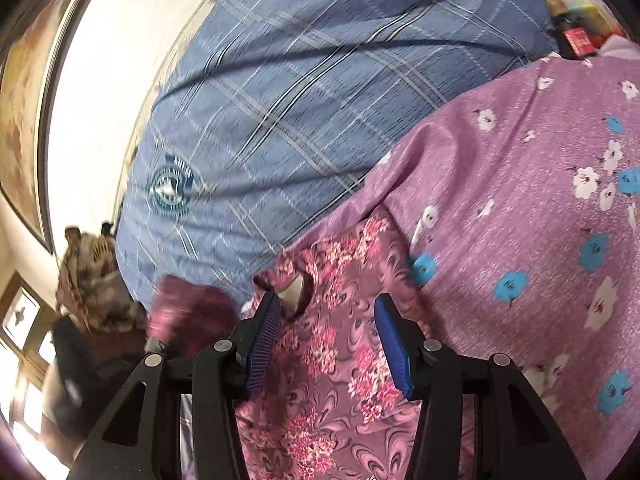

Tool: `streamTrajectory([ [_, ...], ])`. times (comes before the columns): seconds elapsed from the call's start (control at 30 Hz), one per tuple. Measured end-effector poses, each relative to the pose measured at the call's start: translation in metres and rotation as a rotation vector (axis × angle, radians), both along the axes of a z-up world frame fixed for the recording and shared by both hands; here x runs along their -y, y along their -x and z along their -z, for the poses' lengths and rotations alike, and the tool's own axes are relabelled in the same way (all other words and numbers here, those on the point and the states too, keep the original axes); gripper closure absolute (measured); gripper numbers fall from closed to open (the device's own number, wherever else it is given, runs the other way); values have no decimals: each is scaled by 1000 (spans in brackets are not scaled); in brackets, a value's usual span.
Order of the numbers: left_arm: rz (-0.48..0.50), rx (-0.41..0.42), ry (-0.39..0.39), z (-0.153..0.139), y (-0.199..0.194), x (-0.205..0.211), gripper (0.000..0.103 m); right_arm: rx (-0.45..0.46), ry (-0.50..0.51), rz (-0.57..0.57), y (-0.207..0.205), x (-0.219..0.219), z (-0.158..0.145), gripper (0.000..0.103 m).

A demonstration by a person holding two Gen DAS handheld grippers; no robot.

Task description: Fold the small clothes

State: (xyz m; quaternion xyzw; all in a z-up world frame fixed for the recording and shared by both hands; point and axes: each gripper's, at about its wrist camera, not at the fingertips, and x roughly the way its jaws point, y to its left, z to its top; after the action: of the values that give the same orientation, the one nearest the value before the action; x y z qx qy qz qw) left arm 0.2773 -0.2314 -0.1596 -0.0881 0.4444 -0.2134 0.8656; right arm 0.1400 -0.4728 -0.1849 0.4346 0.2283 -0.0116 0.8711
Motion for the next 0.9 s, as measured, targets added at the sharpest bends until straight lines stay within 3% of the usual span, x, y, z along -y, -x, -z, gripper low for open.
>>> streamTrajectory([
  [0.1, 76, -63, 28, 16, 6, 25, 96, 7, -36, 5, 2, 10, 2, 50],
  [0.17, 114, -94, 36, 20, 10, 25, 85, 9, -60, -8, 1, 13, 3, 49],
  [0.27, 124, -71, 113, 8, 14, -3, 55, -5, -78, -50, -6, 9, 5, 36],
  [0.3, 108, -59, 124, 5, 14, -9, 36, -6, -87, -67, -9, 7, 6, 30],
  [0.33, 73, -24, 142, -2, 17, -29, 31, -5, -96, -86, -12, 3, 7, 28],
  [0.4, 23, 24, 136, -8, 19, -54, 30, -17, -81, -109, -18, -6, 7, 27],
  [0.53, -158, 88, -55, 4, 12, -113, 30, -90, -12, -138, -31, -23, 10, 28],
  [0.63, -261, 81, -104, 21, 4, -150, 30, -115, 26, -80, -30, -22, 13, 28],
  [0.7, -318, 78, -135, 32, 0, -165, 30, -140, 44, -77, -31, -21, 16, 33],
  [0.77, -364, 47, -202, 50, -9, -172, 30, -190, 71, -84, -38, -25, 24, 45],
  [0.83, -351, -39, -259, 78, -22, -179, 30, -274, 113, -109, -51, -34, 36, 71],
  [0.9, -339, -90, -223, 90, -25, -187, 29, -340, 188, -129, -61, -48, 44, 88],
])
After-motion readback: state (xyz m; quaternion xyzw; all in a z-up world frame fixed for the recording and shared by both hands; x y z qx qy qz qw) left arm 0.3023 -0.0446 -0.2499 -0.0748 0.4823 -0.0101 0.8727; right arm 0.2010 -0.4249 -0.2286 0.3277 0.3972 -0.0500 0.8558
